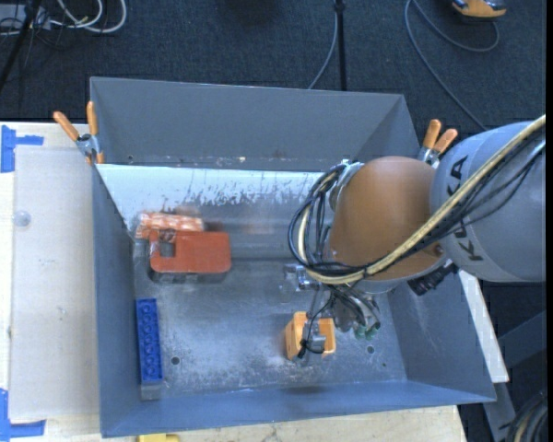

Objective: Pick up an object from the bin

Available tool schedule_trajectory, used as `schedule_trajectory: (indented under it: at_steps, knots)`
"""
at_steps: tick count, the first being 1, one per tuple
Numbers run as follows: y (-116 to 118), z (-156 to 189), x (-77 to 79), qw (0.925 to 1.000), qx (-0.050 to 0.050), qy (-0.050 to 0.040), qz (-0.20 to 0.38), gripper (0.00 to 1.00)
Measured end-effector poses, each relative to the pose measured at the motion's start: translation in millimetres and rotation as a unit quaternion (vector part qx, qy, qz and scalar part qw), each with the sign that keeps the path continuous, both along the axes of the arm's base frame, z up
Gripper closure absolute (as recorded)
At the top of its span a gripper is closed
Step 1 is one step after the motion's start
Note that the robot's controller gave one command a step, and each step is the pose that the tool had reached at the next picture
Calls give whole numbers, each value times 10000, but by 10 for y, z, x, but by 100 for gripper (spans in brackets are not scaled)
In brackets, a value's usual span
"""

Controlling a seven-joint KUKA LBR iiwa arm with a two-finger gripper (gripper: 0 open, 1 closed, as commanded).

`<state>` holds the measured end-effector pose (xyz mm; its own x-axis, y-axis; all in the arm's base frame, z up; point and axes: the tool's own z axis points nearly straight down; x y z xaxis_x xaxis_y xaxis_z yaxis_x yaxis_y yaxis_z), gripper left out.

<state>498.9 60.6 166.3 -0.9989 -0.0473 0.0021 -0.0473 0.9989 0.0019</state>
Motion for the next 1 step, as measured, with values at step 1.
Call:
schedule_trajectory:
  at_steps: [1]
  knots:
    - [-241, -245, 32, 10000, -19, 34, 11, 0]
